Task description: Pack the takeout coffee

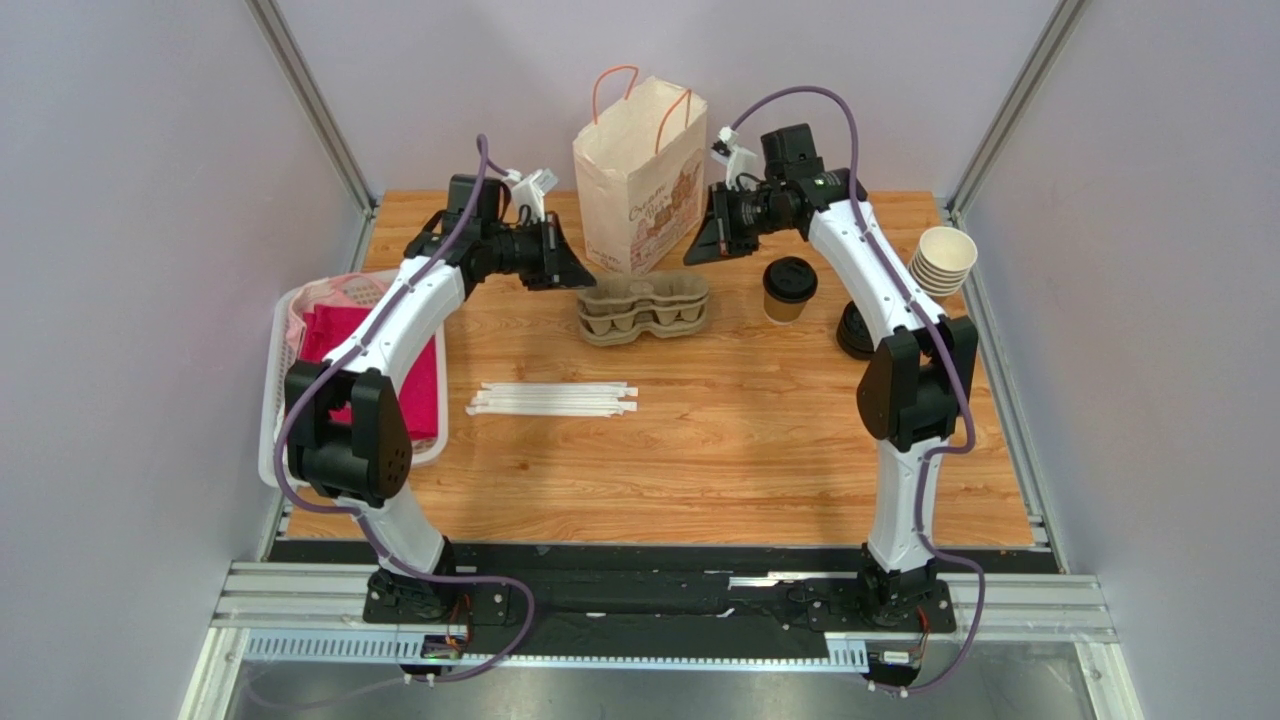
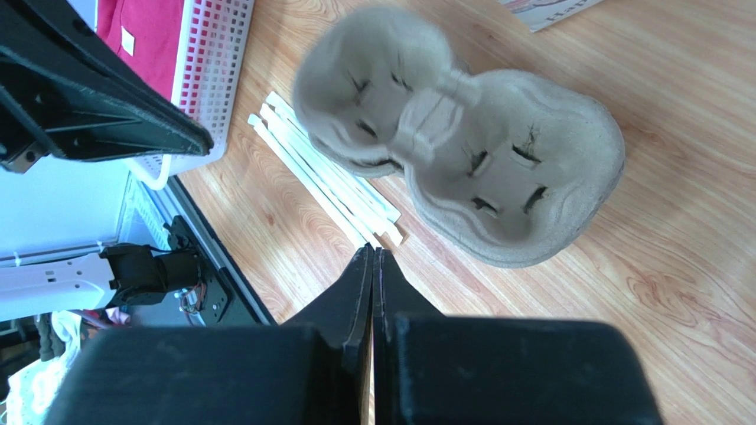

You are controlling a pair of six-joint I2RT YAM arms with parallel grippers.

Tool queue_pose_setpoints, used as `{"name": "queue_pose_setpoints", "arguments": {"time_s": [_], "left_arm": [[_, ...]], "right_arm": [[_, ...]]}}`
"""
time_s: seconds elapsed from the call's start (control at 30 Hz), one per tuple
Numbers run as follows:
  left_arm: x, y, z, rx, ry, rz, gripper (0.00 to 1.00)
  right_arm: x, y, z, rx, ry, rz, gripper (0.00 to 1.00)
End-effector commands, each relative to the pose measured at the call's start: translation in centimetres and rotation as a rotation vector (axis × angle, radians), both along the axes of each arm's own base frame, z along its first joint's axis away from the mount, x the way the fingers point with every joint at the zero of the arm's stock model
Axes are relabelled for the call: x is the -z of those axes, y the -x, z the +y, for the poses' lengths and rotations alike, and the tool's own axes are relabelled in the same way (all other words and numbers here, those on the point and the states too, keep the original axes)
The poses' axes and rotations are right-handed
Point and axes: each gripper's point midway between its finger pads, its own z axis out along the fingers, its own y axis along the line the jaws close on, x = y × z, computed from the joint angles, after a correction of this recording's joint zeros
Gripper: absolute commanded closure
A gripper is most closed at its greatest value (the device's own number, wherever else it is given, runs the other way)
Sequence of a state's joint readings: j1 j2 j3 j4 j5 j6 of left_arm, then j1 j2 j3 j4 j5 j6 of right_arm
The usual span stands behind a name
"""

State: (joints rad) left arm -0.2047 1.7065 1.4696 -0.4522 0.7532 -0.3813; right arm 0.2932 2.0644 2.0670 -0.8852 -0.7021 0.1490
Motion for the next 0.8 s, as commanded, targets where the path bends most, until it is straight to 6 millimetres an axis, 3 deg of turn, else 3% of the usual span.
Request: {"name": "queue_pose_setpoints", "arguments": {"time_s": [0.0, 0.03, 0.1, 0.13, 0.17, 0.23, 0.4, 0.77], "left_arm": [[-1.6, 0.7, 0.9, 0.016, -0.008, -0.075, 0.98], [-1.9, 0.8, 1.0, 0.020, -0.009, -0.093, 0.95], [-2.0, 1.0, 1.1, 0.033, -0.018, -0.108, 0.83], [-2.2, 1.1, 1.2, 0.038, -0.022, -0.117, 0.79], [-2.0, 1.3, 1.3, 0.045, -0.026, -0.107, 0.74], [-2.3, 1.5, 1.4, 0.056, -0.036, -0.127, 0.69], [-2.0, 1.6, 1.8, 0.057, -0.060, -0.145, 0.69], [-1.5, 1.2, 1.6, 0.050, -0.044, -0.113, 0.68]], "right_arm": [[-2.7, 0.4, 0.0, -0.028, -0.035, -0.078, 0.96], [-2.6, 0.4, -0.1, -0.045, -0.019, -0.097, 0.82], [-2.5, -0.1, -0.4, -0.057, 0.013, -0.142, 0.64], [-2.1, -0.3, -0.7, -0.091, 0.049, -0.194, 0.47], [-1.8, -0.5, -0.8, -0.095, 0.082, -0.222, 0.42], [-1.6, -0.5, -0.8, -0.132, 0.130, -0.275, 0.40], [-0.7, -0.6, 0.4, -0.229, 0.279, -0.397, 0.47], [2.8, 0.0, 0.9, -0.342, 0.406, -0.397, 0.48]]}}
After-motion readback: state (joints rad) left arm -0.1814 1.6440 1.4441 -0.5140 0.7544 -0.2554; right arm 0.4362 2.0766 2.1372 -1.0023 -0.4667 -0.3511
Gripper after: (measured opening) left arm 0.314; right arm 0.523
